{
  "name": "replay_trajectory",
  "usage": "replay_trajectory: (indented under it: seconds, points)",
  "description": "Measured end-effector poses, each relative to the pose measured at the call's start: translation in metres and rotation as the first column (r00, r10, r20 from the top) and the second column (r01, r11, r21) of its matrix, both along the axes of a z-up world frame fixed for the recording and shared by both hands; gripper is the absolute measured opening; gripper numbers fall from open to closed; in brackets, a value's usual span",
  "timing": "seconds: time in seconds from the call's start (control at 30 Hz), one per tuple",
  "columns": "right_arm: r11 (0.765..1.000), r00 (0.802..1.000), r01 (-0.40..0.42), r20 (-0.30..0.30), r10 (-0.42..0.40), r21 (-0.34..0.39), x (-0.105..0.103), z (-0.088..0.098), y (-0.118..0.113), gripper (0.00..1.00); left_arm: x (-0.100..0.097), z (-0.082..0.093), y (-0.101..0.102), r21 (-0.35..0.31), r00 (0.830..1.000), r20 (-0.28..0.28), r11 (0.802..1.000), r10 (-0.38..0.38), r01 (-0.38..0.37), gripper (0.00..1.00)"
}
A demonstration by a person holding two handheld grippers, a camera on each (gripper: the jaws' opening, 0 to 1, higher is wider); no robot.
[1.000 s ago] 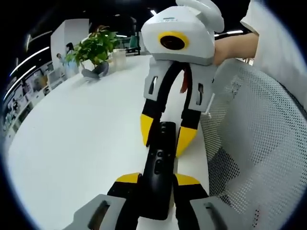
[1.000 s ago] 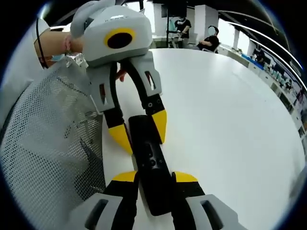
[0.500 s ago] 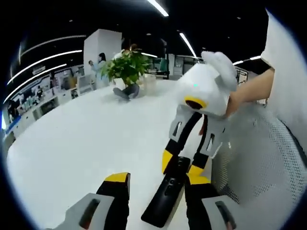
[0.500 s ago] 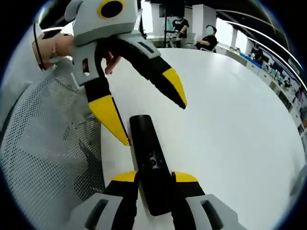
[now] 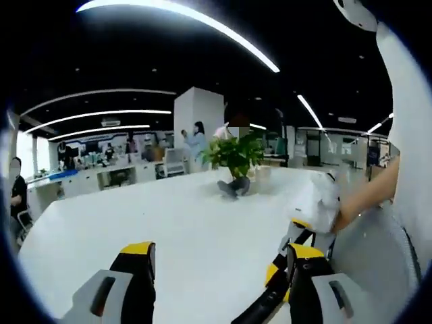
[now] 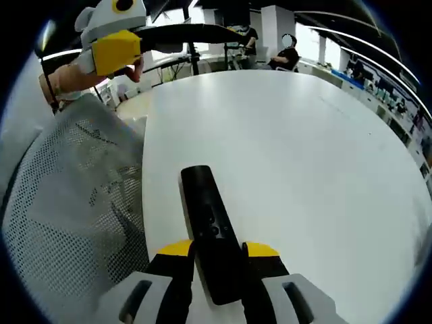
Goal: Press the specified remote control buttons in sequence, fully releasing each button before pressing the next.
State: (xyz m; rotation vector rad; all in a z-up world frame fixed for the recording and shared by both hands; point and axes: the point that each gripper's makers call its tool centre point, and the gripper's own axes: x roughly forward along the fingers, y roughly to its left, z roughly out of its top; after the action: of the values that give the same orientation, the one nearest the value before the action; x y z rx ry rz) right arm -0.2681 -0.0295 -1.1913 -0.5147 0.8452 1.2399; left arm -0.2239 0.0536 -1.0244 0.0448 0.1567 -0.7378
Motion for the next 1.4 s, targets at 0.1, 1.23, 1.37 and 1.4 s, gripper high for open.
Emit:
replay_trajectory:
  seconds: [0.1, 1.23, 1.37, 1.4]
  points:
    - [1.0, 1.0, -0.012, 0.004, 0.012, -0.014, 0.001, -0.002, 0.0, 0.25, 0.0, 0.003, 0.012, -0.023, 0.999, 0.02, 0.999, 0.047, -0.046, 0.95]
    - [0.998, 0.999, 0.037, -0.014, -0.038, -0.054, 0.0, -0.002, -0.004, 0.25, 0.005, 0.008, 0.07, -0.217, 0.961, 0.028, 0.94, 0.275, -0.263, 1.0]
    - [0.997, 1.0, 0.029, -0.009, -0.029, -0.07, 0.005, -0.001, -0.004, 0.25, 0.007, 0.01, 0.077, -0.237, 0.952, 0.027, 0.927, 0.306, -0.291, 1.0]
    - [0.997, 1.0, 0.026, -0.007, -0.026, -0.075, 0.006, -0.001, -0.004, 0.25, 0.008, 0.01, 0.078, -0.243, 0.95, 0.021, 0.923, 0.312, -0.298, 1.0]
